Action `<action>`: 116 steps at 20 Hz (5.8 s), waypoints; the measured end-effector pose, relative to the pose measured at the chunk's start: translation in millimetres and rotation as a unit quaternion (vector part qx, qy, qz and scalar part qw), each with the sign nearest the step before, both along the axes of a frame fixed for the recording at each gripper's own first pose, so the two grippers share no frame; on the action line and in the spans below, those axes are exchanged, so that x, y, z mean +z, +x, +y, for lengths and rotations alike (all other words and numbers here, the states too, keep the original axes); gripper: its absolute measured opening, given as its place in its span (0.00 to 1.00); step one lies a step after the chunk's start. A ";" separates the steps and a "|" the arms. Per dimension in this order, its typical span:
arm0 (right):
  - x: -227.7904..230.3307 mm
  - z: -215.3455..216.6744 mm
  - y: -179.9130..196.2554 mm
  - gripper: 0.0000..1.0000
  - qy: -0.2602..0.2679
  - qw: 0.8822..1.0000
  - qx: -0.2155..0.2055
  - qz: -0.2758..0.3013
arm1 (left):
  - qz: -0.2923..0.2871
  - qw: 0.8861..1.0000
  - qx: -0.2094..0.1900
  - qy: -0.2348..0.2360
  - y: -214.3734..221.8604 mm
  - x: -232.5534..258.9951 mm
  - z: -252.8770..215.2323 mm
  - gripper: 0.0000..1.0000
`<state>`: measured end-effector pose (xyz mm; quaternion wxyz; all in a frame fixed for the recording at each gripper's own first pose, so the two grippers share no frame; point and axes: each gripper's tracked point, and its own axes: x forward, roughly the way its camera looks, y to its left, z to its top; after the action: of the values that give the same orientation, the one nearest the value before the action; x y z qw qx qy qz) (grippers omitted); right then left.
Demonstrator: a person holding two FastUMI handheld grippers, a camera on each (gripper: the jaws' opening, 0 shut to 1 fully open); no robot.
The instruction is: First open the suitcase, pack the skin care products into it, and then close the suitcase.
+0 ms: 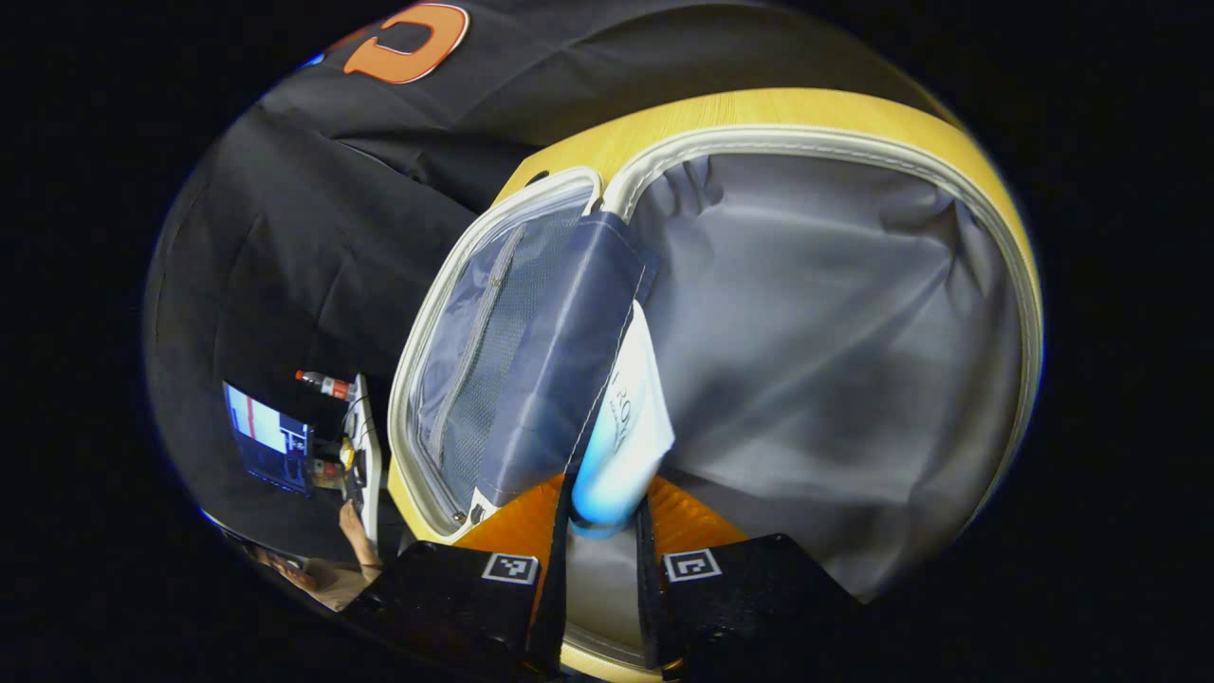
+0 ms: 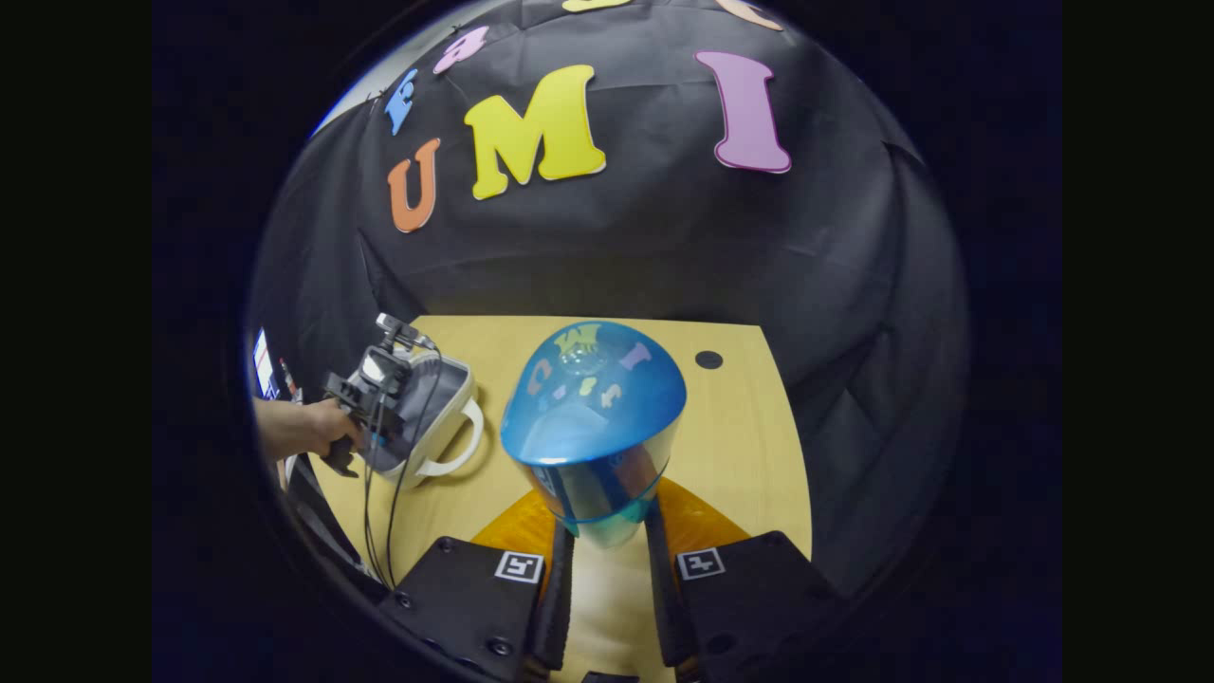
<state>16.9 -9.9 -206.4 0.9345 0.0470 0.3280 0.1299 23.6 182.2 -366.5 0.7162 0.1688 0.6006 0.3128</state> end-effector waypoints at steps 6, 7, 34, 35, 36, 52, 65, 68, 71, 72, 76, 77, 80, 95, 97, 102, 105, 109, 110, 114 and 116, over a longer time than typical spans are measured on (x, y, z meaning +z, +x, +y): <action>3.6 -5.2 -16.1 0.35 -0.001 1.000 0.015 -0.009 | 0.045 0.998 0.042 0.004 -1.2 -6.6 1.5 0.40; 3.8 -7.3 -19.4 0.32 0.002 1.000 0.013 -0.007 | 0.055 0.997 0.046 0.001 -1.0 -6.8 -0.8 0.40; -28.8 349.0 26.5 0.33 0.093 0.979 0.156 0.094 | -0.386 0.900 -0.020 -0.202 -73.8 168.3 25.9 0.96; -45.6 365.2 23.2 0.34 0.099 0.976 0.148 0.124 | -0.393 0.896 -0.011 -0.207 -85.4 167.5 32.1 0.96; -62.9 378.2 21.4 0.35 0.094 0.975 0.142 0.146 | -0.399 0.892 -0.005 -0.212 -95.8 166.5 37.8 0.96; -147.0 383.3 25.5 0.35 -0.016 0.961 0.023 0.275 | -0.409 0.876 0.013 -0.255 -111.5 145.8 58.7 0.96; -156.8 389.7 28.2 0.36 -0.049 0.959 0.030 0.277 | -0.415 0.871 0.018 -0.261 -113.1 148.2 69.1 0.96; -154.9 387.4 23.3 0.41 -0.060 0.961 0.034 0.268 | -0.414 0.874 0.006 -0.254 -111.0 149.9 76.2 0.96; -139.5 385.2 13.2 0.42 -0.060 0.965 0.053 0.249 | -0.423 0.869 -0.007 -0.256 -105.6 154.1 81.9 0.96; -130.1 383.9 9.9 0.46 -0.054 0.968 0.062 0.238 | -0.425 0.868 -0.015 -0.257 -103.5 155.6 85.9 0.97; -79.9 367.7 7.5 0.63 -0.049 0.981 0.114 0.148 | -0.446 0.846 -0.043 -0.288 -90.8 160.8 111.8 0.97; -64.2 362.3 8.3 0.68 -0.050 0.983 0.128 0.118 | -0.450 0.841 -0.041 -0.298 -89.7 161.6 122.6 0.97; -19.7 346.5 9.3 0.72 -0.061 0.983 0.172 0.028 | -0.470 0.822 -0.030 -0.320 -74.9 159.4 164.4 0.99; 24.0 279.4 -16.7 0.72 -0.138 0.967 0.210 -0.045 | -0.485 0.660 0.167 -0.549 22.2 44.9 281.0 0.96; 19.5 275.2 -16.2 0.72 -0.137 0.970 0.199 -0.031 | -0.489 0.625 0.191 -0.578 37.3 45.9 275.7 0.96; 13.8 265.3 -10.1 0.72 -0.129 0.976 0.175 -0.013 | -0.502 0.584 0.226 -0.597 59.1 36.3 277.4 0.69; 12.9 259.6 -9.2 0.72 -0.121 0.979 0.164 -0.010 | -0.520 0.560 0.238 -0.599 64.8 44.9 280.8 0.48; 11.8 253.7 -15.1 0.72 -0.106 0.983 0.152 -0.006 | -0.537 0.556 0.225 -0.593 67.1 65.4 276.5 0.24; 13.6 251.5 -15.0 0.72 -0.102 0.983 0.150 -0.008 | -0.539 0.561 0.219 -0.589 64.8 71.6 275.8 0.18; 21.0 246.2 -17.6 0.72 -0.094 0.984 0.151 -0.027 | -0.559 0.556 0.173 -0.590 66.3 129.8 260.4 0.10; 25.1 245.9 -21.1 0.72 -0.085 0.984 0.150 -0.036 | -0.566 0.565 0.138 -0.584 68.0 161.3 244.6 0.10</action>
<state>-4.2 236.1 -181.4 0.9161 -0.0869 0.3075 0.2421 91.7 426.8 -205.2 0.8001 -0.5830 0.1396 0.0203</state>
